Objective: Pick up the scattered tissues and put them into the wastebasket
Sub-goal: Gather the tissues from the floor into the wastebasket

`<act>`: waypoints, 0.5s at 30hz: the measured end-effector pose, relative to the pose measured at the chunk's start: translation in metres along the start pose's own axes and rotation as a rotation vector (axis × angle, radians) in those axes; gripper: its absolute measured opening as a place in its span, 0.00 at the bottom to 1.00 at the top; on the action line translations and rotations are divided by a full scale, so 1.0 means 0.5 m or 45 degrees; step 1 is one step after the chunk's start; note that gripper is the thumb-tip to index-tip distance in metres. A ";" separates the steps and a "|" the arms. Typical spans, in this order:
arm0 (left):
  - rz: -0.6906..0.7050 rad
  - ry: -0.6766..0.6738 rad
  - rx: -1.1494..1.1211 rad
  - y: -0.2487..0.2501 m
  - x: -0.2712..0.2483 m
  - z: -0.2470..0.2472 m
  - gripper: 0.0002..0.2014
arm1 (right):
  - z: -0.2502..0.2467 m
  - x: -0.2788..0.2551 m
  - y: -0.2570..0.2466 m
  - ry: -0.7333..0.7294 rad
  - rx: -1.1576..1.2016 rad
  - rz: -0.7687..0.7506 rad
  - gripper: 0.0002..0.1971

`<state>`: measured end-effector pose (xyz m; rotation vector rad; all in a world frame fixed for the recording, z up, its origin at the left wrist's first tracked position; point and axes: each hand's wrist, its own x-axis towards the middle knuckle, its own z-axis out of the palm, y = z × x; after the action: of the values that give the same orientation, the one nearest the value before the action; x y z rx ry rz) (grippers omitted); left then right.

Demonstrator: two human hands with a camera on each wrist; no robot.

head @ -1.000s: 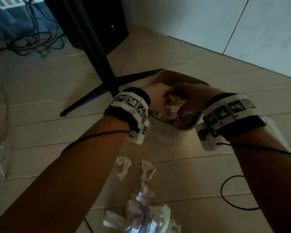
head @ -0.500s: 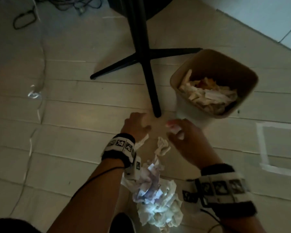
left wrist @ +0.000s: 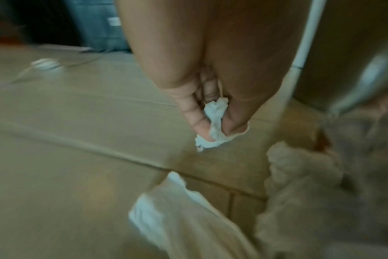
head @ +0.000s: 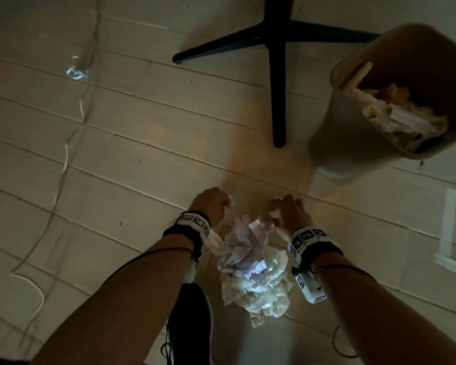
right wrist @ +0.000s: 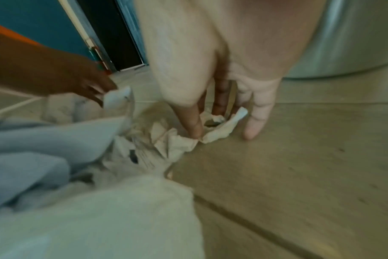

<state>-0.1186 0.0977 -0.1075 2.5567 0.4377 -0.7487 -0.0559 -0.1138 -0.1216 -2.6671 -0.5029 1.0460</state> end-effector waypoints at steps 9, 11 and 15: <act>-0.206 0.097 -0.473 0.045 -0.208 0.101 0.42 | -0.007 -0.059 0.038 -0.043 0.356 0.140 0.11; -0.205 -0.058 -0.479 0.061 -0.211 0.131 0.55 | -0.009 -0.079 0.032 -0.149 0.595 0.253 0.11; -0.232 -0.171 -0.395 0.076 -0.173 0.164 0.66 | 0.017 -0.107 0.013 -0.432 0.848 0.308 0.24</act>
<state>-0.2078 0.0100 -0.1083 2.1846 0.6917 -0.8381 -0.0971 -0.1399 -0.0972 -1.9982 0.1189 1.4370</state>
